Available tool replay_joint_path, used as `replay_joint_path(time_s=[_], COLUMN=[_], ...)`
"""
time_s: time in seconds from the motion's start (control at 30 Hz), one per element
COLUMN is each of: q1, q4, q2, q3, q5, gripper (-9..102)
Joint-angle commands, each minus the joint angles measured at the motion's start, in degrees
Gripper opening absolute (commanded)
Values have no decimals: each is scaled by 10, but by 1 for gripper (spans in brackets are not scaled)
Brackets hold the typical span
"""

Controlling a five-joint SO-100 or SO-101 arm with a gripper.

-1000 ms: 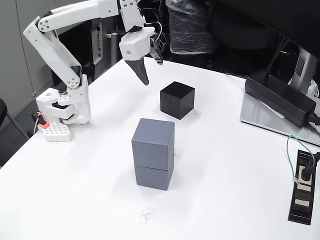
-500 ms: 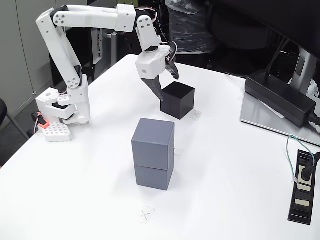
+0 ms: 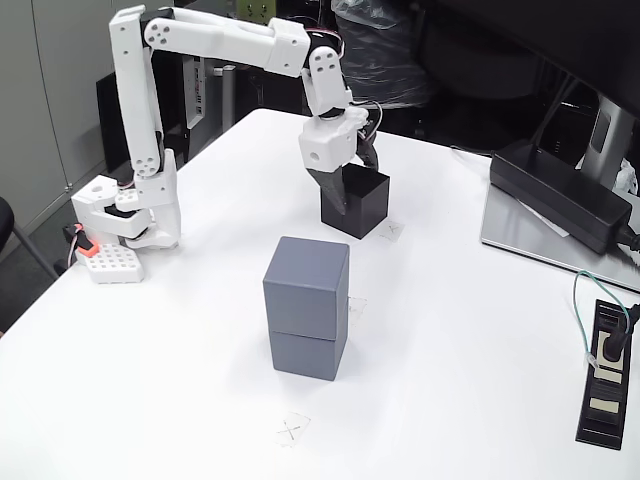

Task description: Stack the three blocks in an ordered color.

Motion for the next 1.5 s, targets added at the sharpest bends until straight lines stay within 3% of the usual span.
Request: replay_joint_path(time_s=[0.0, 0.17, 0.47, 0.67, 1.1, 1.47], q1=[0, 0, 0, 23, 102, 252], q4=[-2, -1, 0, 54, 324, 330], q2=[-4, -9, -4, 5, 99, 114], q3=[-39, -45, -46, -57, -308, -388], q5=[8, 8, 8, 8, 2, 2], gripper=[32, 30, 9, 11, 12, 12])
